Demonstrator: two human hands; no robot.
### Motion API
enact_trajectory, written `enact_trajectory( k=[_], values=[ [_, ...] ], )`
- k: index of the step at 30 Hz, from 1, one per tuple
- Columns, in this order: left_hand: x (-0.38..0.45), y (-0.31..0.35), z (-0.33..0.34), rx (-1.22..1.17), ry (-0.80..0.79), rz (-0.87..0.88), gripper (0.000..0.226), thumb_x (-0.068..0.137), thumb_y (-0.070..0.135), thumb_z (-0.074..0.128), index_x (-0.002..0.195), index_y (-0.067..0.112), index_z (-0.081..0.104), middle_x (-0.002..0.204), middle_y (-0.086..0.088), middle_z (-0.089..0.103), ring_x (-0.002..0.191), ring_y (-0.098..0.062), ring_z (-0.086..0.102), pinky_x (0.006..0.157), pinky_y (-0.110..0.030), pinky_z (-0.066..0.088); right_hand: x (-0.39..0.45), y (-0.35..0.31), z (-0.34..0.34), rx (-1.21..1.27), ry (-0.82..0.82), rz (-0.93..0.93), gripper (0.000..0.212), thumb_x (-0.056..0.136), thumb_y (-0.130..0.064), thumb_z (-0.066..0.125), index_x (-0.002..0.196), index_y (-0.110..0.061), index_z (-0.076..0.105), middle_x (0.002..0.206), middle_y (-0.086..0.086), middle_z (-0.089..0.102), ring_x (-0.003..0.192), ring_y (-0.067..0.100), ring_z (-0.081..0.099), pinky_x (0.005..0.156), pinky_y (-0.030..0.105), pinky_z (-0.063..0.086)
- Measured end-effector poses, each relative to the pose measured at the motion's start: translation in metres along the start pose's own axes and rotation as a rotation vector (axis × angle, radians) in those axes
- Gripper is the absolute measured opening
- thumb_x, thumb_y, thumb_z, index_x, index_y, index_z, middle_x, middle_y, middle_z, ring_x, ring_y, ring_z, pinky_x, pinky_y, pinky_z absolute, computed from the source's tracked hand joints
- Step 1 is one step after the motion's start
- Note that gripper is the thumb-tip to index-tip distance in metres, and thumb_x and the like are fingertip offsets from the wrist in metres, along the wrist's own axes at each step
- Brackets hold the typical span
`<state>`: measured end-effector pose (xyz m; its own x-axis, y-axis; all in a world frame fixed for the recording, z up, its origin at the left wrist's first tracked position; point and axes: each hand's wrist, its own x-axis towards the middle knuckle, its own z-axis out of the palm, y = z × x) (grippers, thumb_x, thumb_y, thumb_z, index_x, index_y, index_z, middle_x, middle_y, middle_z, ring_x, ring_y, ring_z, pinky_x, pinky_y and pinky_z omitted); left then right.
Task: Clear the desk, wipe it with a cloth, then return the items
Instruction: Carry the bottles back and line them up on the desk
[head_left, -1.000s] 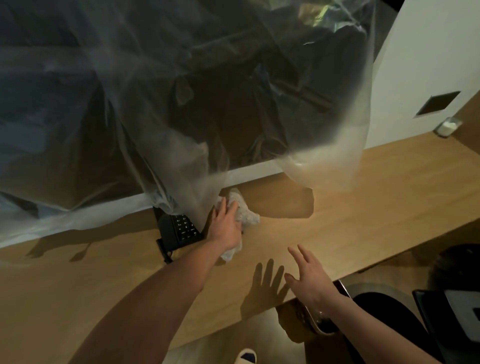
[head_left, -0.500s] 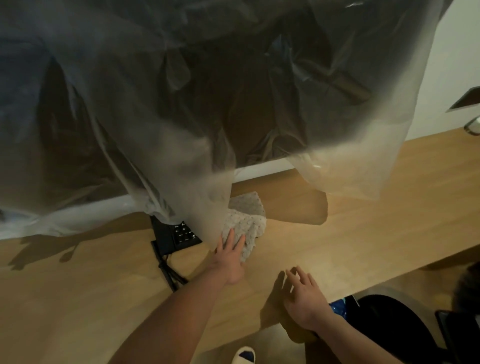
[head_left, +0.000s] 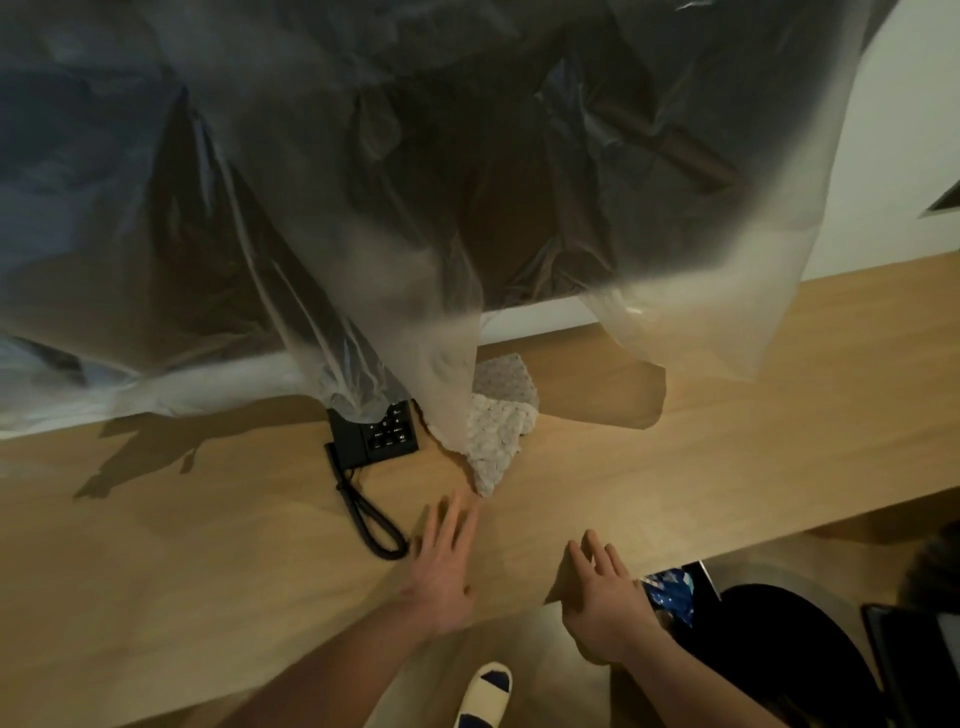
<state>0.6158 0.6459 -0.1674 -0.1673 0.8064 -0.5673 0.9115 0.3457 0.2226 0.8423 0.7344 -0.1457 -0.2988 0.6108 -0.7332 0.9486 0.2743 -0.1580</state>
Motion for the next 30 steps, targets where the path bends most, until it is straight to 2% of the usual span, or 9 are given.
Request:
enact_trajectory(
  k=[5,10,13,21,30],
  values=[
    [-0.035,0.017,0.026,0.083,-0.102,0.005,0.094,0.097,0.038,0.053,0.163,0.023,-0.011,0.166,0.000,-0.030,0.154,-0.032,-0.023,0.128,-0.050,0.001,-0.032,0.035,0.007,-0.026,0.004,0.032,0.082,0.101,-0.035,0.046,0.165,-0.022,-0.004,0.172,-0.002,-0.016,0.159,0.028,-0.004,0.126,0.055,0.019],
    [-0.066,0.062,0.031,0.114,-0.162,0.092,0.086,0.096,0.043,0.051,0.165,0.023,0.004,0.172,0.000,-0.010,0.158,-0.026,-0.007,0.129,-0.045,0.009,-0.070,0.074,0.022,0.021,-0.032,0.040,0.072,0.092,-0.041,0.051,0.159,-0.027,0.032,0.170,0.004,0.016,0.154,0.032,0.022,0.121,0.055,0.031],
    [-0.095,0.097,0.039,0.075,-0.126,0.106,0.084,0.097,0.037,0.056,0.165,0.025,0.008,0.173,0.000,-0.005,0.158,-0.023,-0.004,0.129,-0.044,0.010,-0.105,0.103,0.034,0.038,0.007,0.021,0.074,0.091,-0.042,0.052,0.161,-0.030,0.028,0.171,0.003,0.011,0.155,0.033,0.020,0.122,0.054,0.031],
    [-0.175,0.192,0.053,-0.066,0.036,0.180,0.080,0.097,0.027,0.058,0.164,0.032,0.014,0.172,0.008,-0.010,0.158,-0.017,-0.009,0.129,-0.045,0.013,-0.202,0.171,0.047,0.155,0.181,-0.050,0.074,0.100,-0.043,0.055,0.163,-0.032,0.019,0.173,0.000,0.002,0.158,0.030,0.010,0.124,0.045,0.030],
    [-0.208,0.270,0.050,-0.071,0.013,0.295,0.081,0.098,0.033,0.060,0.163,0.037,0.011,0.170,0.013,-0.012,0.157,-0.014,-0.012,0.129,-0.043,0.011,-0.280,0.235,0.068,0.377,0.300,0.025,0.075,0.098,-0.049,0.060,0.162,-0.040,0.021,0.172,-0.012,-0.001,0.159,0.020,0.006,0.126,0.045,0.027]
  ],
)
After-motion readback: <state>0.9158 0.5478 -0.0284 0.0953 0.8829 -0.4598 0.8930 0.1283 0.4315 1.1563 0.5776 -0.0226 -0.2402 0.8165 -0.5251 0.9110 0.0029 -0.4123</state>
